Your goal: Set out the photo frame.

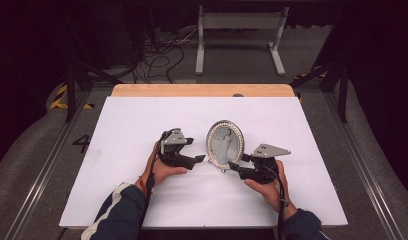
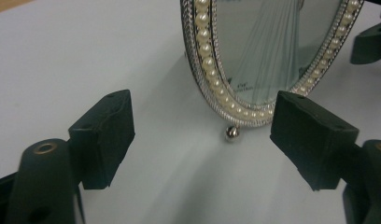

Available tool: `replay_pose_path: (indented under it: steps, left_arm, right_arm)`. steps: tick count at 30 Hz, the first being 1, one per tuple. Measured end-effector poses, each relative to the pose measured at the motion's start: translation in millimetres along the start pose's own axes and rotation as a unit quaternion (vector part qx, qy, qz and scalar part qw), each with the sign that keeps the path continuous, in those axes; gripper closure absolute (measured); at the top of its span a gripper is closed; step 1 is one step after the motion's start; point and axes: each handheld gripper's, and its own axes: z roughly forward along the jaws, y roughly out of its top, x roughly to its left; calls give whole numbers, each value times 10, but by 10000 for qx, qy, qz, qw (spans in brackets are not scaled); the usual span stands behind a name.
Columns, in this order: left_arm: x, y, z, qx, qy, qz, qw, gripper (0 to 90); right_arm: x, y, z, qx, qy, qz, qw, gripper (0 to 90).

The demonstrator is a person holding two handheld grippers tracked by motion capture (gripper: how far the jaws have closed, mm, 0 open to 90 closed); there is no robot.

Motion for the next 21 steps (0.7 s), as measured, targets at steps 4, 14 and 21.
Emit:
replay_pose_path:
  steps: [4,14,21]
  left_arm:
    - [-41,85,157,-24,-157,22,9999,236]
    - [-138,182,322,138,-298,174,9993,268]
    - [-128,165,296,210,-383,120,9990,290]
  right_arm:
    - [14,-2,-158,-341,-130,31,9993,645]
    - [9,4,-236,-746,-329,219,9964,838]
    - [0,2,-231,-762,-327,283,9962,842]
